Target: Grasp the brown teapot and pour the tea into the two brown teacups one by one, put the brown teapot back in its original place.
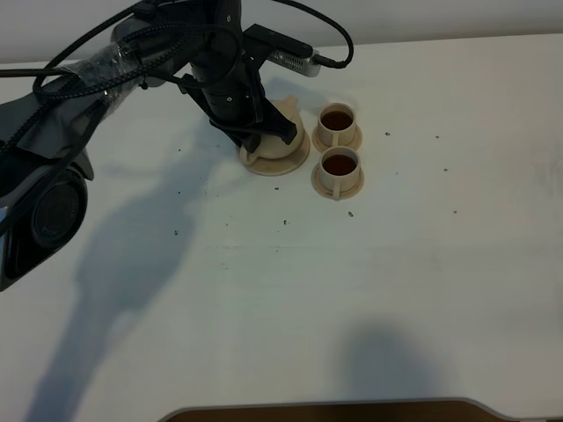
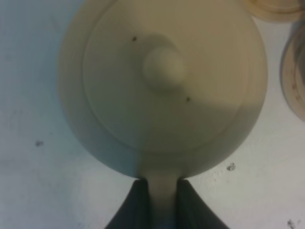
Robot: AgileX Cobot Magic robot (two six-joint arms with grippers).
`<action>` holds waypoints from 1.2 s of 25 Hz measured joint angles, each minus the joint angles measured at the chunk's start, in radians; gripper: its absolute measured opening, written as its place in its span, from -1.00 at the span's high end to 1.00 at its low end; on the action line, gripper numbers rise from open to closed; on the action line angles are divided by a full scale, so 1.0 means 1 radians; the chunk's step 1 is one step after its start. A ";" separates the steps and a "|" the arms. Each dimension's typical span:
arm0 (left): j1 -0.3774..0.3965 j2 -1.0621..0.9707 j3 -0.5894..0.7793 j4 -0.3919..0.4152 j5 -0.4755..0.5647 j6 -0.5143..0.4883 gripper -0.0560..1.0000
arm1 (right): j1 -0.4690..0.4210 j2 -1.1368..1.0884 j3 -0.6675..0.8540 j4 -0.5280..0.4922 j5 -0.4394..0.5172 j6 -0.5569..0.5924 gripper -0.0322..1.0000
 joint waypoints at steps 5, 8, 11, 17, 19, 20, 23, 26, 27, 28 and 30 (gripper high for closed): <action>0.000 0.002 0.000 0.000 -0.010 -0.001 0.70 | 0.000 0.000 0.000 0.000 0.000 0.000 0.16; 0.000 0.009 0.000 0.000 -0.011 0.002 0.70 | 0.000 0.000 0.000 0.000 0.000 0.000 0.16; 0.000 0.017 0.000 0.000 -0.008 0.007 0.70 | 0.000 0.000 0.000 0.000 0.000 0.000 0.16; 0.000 0.020 0.000 0.000 0.002 0.007 0.70 | 0.000 0.000 0.000 0.000 0.000 0.000 0.16; 0.000 0.022 0.000 0.000 0.007 0.007 0.70 | 0.000 0.000 0.000 0.000 0.000 0.000 0.16; 0.000 0.023 0.000 0.000 0.010 0.007 0.70 | 0.000 0.000 0.000 0.000 0.000 0.000 0.16; 0.000 0.023 0.000 -0.006 0.023 0.007 0.70 | 0.000 0.000 0.000 0.000 0.000 0.000 0.16; 0.000 0.023 -0.001 -0.007 0.028 0.007 0.66 | 0.000 0.000 0.000 0.000 0.000 0.000 0.16; 0.000 0.023 -0.001 -0.007 0.031 0.007 0.64 | 0.000 0.000 0.000 0.000 0.000 0.000 0.16; 0.000 0.023 -0.001 -0.007 0.038 0.007 0.61 | 0.000 0.000 0.000 0.000 0.000 0.000 0.16; 0.000 0.020 -0.001 -0.007 0.056 0.007 0.47 | 0.000 0.000 0.000 0.000 0.000 0.000 0.16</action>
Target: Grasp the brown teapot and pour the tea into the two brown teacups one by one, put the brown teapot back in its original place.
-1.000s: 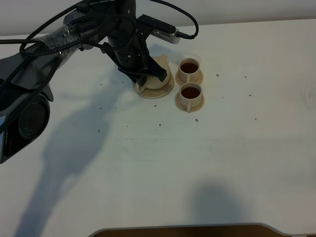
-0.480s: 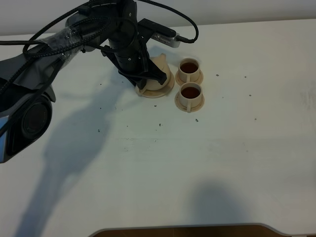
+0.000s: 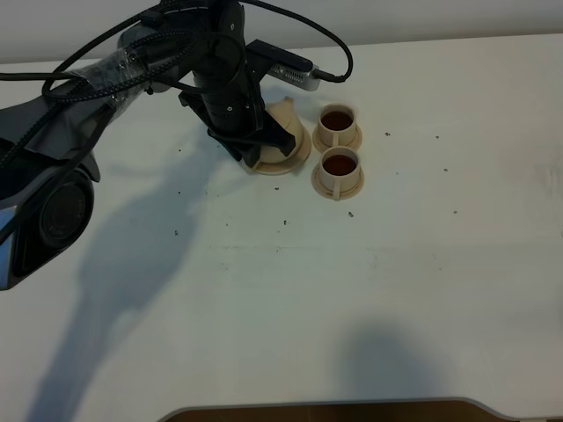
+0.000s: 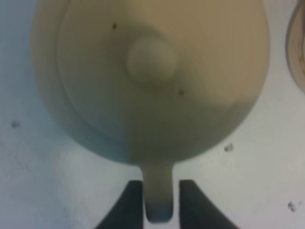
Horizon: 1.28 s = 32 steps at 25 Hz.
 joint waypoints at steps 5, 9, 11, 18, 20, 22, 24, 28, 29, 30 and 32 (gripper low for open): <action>0.000 -0.039 0.000 -0.002 0.071 0.000 0.15 | 0.000 0.000 0.000 0.000 0.000 0.000 0.16; 0.000 -0.093 0.001 -0.004 0.072 0.000 0.10 | 0.000 0.000 0.000 0.000 0.000 0.000 0.16; 0.000 -0.123 0.013 -0.010 0.072 0.000 0.10 | 0.000 0.000 0.000 0.000 0.000 0.000 0.16; 0.000 -0.305 0.253 -0.030 0.072 0.000 0.09 | 0.000 0.000 0.000 0.000 0.000 0.000 0.16; 0.000 -0.370 0.357 -0.028 0.072 0.000 0.09 | 0.000 0.000 0.000 0.000 0.000 0.000 0.16; 0.000 -0.443 0.480 -0.027 0.072 0.000 0.09 | 0.000 0.000 0.000 0.000 0.000 0.000 0.16; 0.000 -0.510 0.584 -0.027 0.072 0.000 0.09 | 0.000 0.000 0.000 0.000 0.000 0.000 0.16; 0.000 -0.642 0.804 -0.026 0.072 0.000 0.09 | 0.000 0.000 0.000 0.000 0.000 0.000 0.16; 0.000 -0.673 0.847 -0.025 0.072 -0.001 0.09 | 0.000 0.000 0.000 0.000 0.000 0.000 0.16; 0.000 -0.702 0.879 -0.021 0.072 -0.001 0.09 | 0.000 0.000 0.000 0.000 0.000 0.000 0.16; 0.000 -0.752 0.944 -0.008 0.072 -0.001 0.09 | 0.000 0.000 0.000 0.000 0.000 0.000 0.16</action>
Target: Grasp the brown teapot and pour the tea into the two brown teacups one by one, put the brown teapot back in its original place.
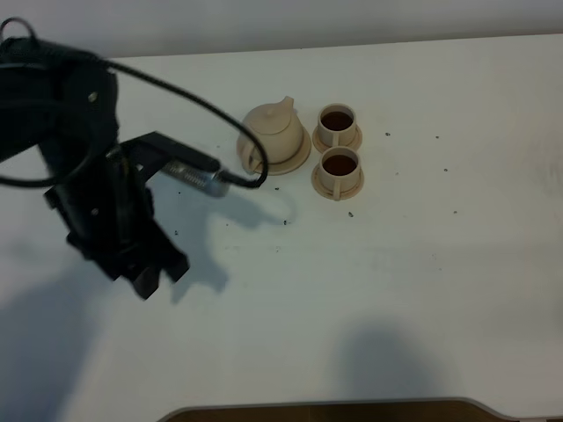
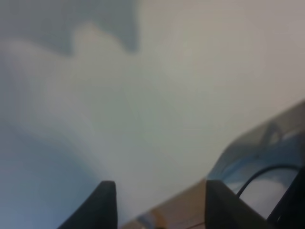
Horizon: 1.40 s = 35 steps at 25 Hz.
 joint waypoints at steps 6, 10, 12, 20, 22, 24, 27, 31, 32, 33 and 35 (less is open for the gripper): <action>0.000 -0.138 0.143 0.035 0.000 0.000 0.09 | 0.000 0.000 0.000 0.000 0.000 0.000 0.16; 0.000 -0.236 0.261 0.035 0.000 -0.001 0.09 | 0.000 0.000 0.000 0.000 0.000 0.000 0.16; 0.000 -0.290 0.328 0.024 0.000 -0.002 0.09 | 0.000 0.000 0.000 0.000 0.000 0.000 0.16; 0.054 -0.561 0.571 -0.060 -0.160 -0.040 0.09 | 0.000 0.000 0.000 0.000 0.000 0.000 0.16; 0.116 -0.612 0.584 -0.062 -0.140 -0.039 0.09 | 0.000 0.000 0.000 0.000 0.000 0.000 0.16; 0.176 -0.664 0.590 -0.066 -0.140 -0.026 0.09 | 0.000 0.000 0.000 0.000 0.000 0.000 0.16; 0.268 -0.766 0.593 -0.068 -0.142 -0.020 0.09 | 0.000 0.000 0.000 0.000 0.000 0.000 0.16; 0.380 -0.907 0.593 -0.067 -0.143 -0.027 0.09 | 0.000 0.000 0.000 0.000 0.000 0.000 0.16; 0.402 -0.943 0.593 -0.067 -0.143 -0.035 0.09 | 0.000 0.000 0.000 0.000 0.000 0.000 0.16; 0.417 -0.977 0.594 -0.066 -0.142 -0.044 0.09 | 0.000 0.000 0.000 0.000 0.000 0.000 0.16; 0.443 -1.034 0.595 -0.066 -0.142 -0.062 0.09 | 0.000 0.000 0.000 0.000 0.000 0.000 0.16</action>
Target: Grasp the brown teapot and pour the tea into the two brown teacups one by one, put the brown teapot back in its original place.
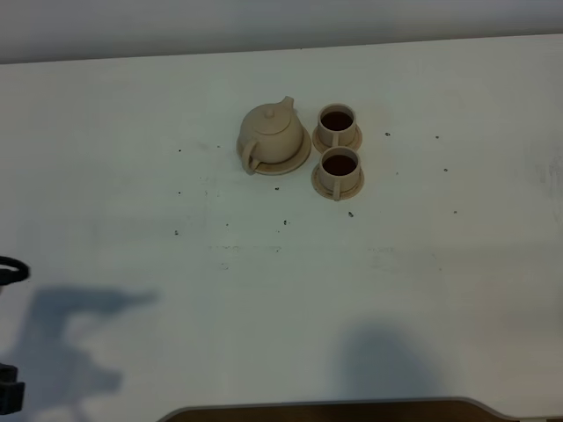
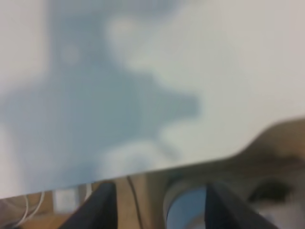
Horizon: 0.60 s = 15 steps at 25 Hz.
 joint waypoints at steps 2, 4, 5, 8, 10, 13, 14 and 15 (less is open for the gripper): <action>0.008 -0.056 0.001 0.001 0.001 -0.015 0.09 | 0.000 0.000 0.000 0.000 0.000 0.000 0.16; 0.010 -0.105 0.002 0.009 0.001 -0.032 0.09 | 0.000 0.000 0.000 0.000 0.000 0.000 0.16; 0.010 -0.130 0.003 0.015 0.001 -0.044 0.09 | 0.000 0.000 0.000 0.000 0.000 0.000 0.16; 0.010 -0.197 0.004 0.026 0.002 -0.069 0.09 | 0.000 0.000 0.000 0.000 0.000 0.000 0.16; 0.011 -0.241 0.006 0.032 0.002 -0.074 0.09 | 0.000 0.000 0.000 0.000 0.000 0.000 0.16; 0.020 -0.304 0.006 0.040 0.002 -0.080 0.09 | 0.000 0.000 0.000 0.000 0.000 0.000 0.16; 0.021 -0.322 0.006 0.042 0.002 -0.085 0.09 | 0.000 0.000 0.000 0.000 0.000 0.000 0.16; 0.021 -0.344 0.006 0.042 0.002 -0.088 0.09 | 0.000 0.000 0.000 0.000 0.000 0.000 0.16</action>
